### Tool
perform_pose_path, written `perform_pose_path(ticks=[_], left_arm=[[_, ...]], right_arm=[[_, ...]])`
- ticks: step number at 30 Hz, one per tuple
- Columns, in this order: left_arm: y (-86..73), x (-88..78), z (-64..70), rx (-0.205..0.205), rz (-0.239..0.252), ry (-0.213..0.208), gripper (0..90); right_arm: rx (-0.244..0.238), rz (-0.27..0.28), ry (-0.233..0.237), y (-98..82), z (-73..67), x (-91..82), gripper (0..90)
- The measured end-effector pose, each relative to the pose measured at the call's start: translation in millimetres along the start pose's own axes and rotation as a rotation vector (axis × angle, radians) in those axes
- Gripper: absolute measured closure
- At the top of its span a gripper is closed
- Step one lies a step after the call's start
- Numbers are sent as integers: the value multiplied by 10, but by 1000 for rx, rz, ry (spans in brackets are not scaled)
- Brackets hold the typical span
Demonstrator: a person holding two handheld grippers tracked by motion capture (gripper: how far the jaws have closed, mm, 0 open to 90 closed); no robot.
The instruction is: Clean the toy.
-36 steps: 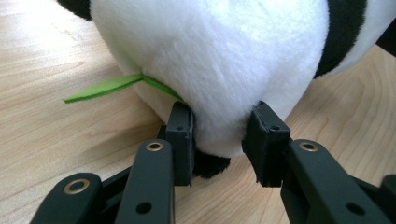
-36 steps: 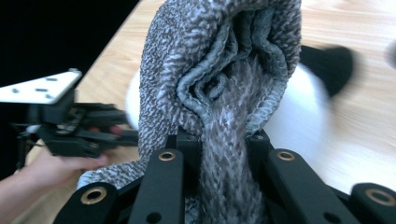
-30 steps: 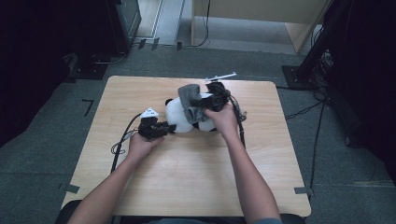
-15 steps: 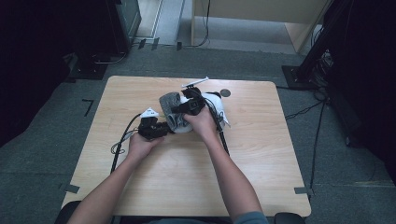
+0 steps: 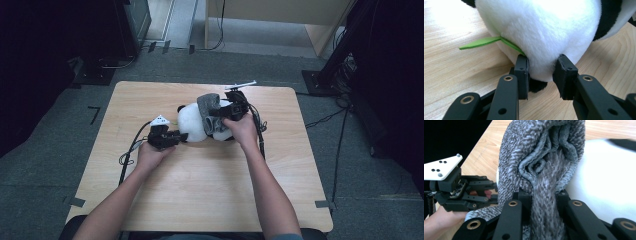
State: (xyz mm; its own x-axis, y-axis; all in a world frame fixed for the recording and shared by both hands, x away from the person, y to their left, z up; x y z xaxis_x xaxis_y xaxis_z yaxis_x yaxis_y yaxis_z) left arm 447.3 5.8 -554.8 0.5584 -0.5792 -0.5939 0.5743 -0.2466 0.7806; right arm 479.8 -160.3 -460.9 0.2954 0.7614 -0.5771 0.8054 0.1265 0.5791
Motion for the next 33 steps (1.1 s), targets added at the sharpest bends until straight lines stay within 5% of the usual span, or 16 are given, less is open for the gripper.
perform_pose_path(ticks=[18, 27, 33], left_arm=[[20, 16, -12, -11, 4, 1, 684], [15, 22, -20, -12, -2, -6, 685], [16, 20, -25, -10, 18, -39, 629]], right_arm=[[74, 73, -67, -57, 497, -650, 750], [92, 29, -156, -223, 805, -733, 751], [58, 46, -117, -305, 852, -654, 752]])
Point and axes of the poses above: each handheld gripper's, and its own axes: x roughly forward along the jaws, y roughly out of its top, z roughly to its right, the point moved 9 cm from there along x, roughly forward along the jaws, and after that the axes turned 10 degrees about y, right-handed, at the moved point
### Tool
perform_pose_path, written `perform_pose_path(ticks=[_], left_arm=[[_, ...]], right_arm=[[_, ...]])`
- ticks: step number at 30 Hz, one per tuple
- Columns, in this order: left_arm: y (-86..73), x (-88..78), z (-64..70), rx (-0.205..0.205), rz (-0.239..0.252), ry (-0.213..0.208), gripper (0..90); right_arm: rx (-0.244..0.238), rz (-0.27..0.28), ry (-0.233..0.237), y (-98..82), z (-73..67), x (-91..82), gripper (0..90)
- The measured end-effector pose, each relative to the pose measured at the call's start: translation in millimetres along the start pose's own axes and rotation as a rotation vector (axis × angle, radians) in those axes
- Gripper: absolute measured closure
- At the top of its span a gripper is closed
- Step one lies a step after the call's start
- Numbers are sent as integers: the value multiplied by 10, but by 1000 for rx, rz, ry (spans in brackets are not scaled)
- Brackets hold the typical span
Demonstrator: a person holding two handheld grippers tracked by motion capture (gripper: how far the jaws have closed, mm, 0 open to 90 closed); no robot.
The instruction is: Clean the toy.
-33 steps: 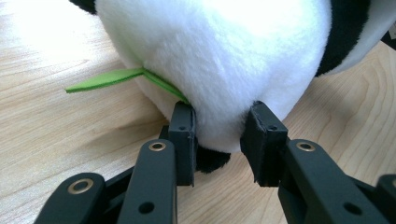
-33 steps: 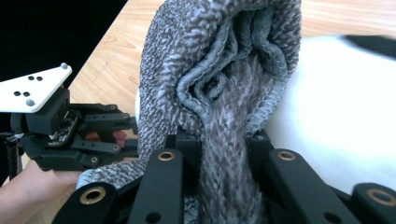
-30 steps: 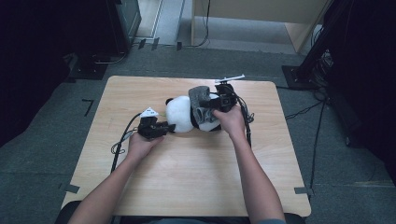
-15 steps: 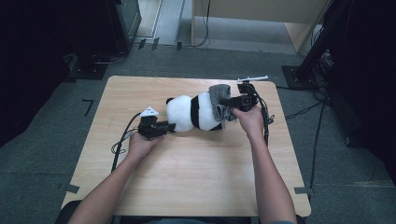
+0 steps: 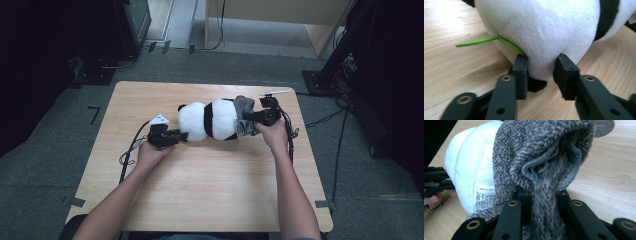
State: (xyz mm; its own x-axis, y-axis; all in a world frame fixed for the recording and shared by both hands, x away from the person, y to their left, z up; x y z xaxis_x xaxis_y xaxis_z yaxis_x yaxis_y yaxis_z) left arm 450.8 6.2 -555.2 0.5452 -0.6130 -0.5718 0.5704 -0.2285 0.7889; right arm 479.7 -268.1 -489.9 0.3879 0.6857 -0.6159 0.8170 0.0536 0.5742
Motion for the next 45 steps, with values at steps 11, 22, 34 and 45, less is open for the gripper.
perform_pose_path(ticks=[11, 22, 34, 45], left_arm=[[37, 65, 23, 11, -4, -46, 241], [119, -46, 70, 27, -22, 12, 621], [-8, -385, 152, 24, -140, -50, 602], [-72, -331, 69, 15, -100, -25, 540]], right_arm=[[-5, -1, 32, -3, -19, 38, 752], [15, 6, 102, -40, -172, 121, 762], [1, -61, 119, -338, -358, -3, 762], [-35, 113, 165, -298, -220, -122, 760]])
Point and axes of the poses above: each handheld gripper's, and its own axes: x roughly forward along the jaws, y roughly out of its top, z roughly to its right, the point moved 9 cm from there along x, roughly forward along the jaws, and after that the axes turned 10 degrees about y, right-handed, at the moved point
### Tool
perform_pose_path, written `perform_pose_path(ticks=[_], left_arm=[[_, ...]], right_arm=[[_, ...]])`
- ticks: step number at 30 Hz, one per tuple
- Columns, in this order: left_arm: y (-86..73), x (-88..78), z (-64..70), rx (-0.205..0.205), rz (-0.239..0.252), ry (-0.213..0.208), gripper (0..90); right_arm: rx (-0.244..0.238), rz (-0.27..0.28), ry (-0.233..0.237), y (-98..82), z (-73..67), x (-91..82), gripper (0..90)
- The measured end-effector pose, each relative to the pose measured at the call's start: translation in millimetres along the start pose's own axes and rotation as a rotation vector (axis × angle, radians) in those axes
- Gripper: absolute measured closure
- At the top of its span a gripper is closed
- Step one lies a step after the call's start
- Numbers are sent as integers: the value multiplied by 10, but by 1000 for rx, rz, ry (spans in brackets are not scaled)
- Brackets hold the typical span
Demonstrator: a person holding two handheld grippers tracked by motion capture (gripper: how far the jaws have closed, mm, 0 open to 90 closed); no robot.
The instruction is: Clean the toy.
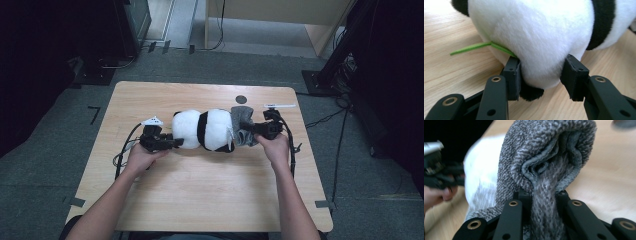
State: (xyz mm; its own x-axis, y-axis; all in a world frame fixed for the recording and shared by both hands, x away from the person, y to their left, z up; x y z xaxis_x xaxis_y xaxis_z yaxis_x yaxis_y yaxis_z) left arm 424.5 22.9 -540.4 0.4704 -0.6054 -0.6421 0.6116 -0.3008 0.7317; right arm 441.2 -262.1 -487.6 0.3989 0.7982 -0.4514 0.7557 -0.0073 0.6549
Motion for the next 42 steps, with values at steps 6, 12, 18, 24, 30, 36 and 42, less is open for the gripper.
perform_pose_path(ticks=[6, 12, 18, 24, 30, 36, 42], left_arm=[[-13, 15, -15, 10, -1, 3, 541], [-20, 33, -13, 3, 1, 6, 557], [1, 50, -9, 8, 22, 9, 581], [8, 52, -16, 5, 33, 3, 582], [10, 53, -25, 2, 36, 9, 582], [16, 52, -36, 3, 36, 13, 582], [26, 51, -41, 2, 36, 8, 582]], right_arm=[[-52, 85, 52, 215, -122, -82, 759], [-96, 21, 46, 126, -182, 213, 760], [-63, 15, 36, 25, -75, 257, 765], [-63, 8, 3, -58, 29, 275, 765], [-36, -18, -31, -189, 118, 326, 765], [-14, -82, -79, -369, 204, 434, 765], [17, -127, -73, -459, 290, 508, 763]])
Point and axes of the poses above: each handheld gripper's, and its own axes: x roughly forward along the jaws, y roughly out of its top, z roughly to its right, the point moved 9 cm from there along x, roughly forward along the jaws, and after that the axes turned 10 degrees about y, right-handed, at the moved point
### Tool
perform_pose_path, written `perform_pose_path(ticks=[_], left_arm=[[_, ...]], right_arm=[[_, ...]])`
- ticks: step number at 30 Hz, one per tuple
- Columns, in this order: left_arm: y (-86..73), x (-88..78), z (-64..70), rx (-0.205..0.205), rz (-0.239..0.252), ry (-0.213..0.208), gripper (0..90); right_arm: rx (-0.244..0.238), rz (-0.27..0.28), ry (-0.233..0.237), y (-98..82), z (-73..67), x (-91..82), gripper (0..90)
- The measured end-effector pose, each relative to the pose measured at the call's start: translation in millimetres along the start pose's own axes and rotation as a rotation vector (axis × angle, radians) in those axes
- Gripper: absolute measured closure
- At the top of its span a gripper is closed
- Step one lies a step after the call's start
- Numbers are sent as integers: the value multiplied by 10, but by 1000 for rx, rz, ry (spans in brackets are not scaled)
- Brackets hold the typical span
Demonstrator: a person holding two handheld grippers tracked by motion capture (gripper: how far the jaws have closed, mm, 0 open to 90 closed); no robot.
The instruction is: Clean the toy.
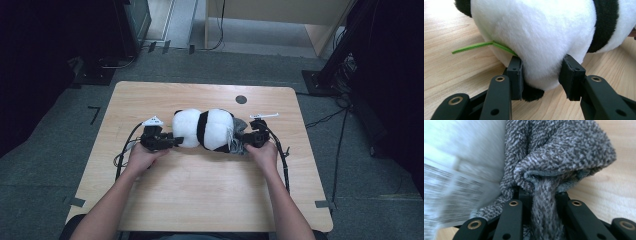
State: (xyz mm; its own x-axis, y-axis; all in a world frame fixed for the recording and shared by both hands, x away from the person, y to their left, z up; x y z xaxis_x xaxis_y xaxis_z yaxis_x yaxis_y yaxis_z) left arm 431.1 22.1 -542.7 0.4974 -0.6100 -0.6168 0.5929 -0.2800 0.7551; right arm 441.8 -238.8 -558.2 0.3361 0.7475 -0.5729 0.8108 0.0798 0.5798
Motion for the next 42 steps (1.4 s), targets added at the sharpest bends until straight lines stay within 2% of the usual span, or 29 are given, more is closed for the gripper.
perform_pose_path(ticks=[4, 7, 11, 15, 20, 22, 26, 29, 36, 39, 42], left_arm=[[1, -3, -4, 4, -3, 0, 581], [-1, -5, -9, 4, -7, -4, 579], [-5, 8, -1, 11, -11, -5, 578], [-4, 10, 3, 14, -13, -3, 579], [-7, 8, 2, 16, -15, -3, 579], [-7, 8, 3, 13, -15, -3, 579], [-14, 4, 6, 13, -15, -1, 578], [-17, 2, 10, 14, -16, 0, 578], [-23, 7, 24, 14, -13, -1, 579], [-25, 8, 18, 10, -15, 1, 579], [-17, 10, 21, 8, -9, 0, 579]], right_arm=[[8, -65, -32, -101, 71, 73, 762], [-6, -85, -78, -90, 121, 4, 759], [9, -28, -76, 6, 133, -188, 760], [-8, 42, -89, 141, 112, -409, 760], [-11, 127, -81, 284, 89, -649, 760], [-26, 156, -67, 363, 9, -720, 760], [-86, 173, -76, 495, -140, -803, 759], [-104, 176, -48, 552, -243, -782, 759], [-159, 120, -12, 571, -461, -531, 759], [-175, 97, -28, 534, -457, -392, 760], [-149, 109, -11, 517, -418, -366, 760]])
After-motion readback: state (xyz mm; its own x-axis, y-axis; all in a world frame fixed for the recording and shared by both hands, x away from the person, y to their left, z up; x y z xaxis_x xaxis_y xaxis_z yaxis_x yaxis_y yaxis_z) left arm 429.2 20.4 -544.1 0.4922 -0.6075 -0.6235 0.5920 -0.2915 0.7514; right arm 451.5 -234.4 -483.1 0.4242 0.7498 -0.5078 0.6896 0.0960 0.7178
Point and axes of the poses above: each handheld gripper's, and its own axes: x roughly forward along the jaws, y roughly out of its top, z roughly to its right, the point moved 9 cm from there along x, roughly forward along the jaws, and after that the axes turned 10 degrees about y, right-handed, at the moved point
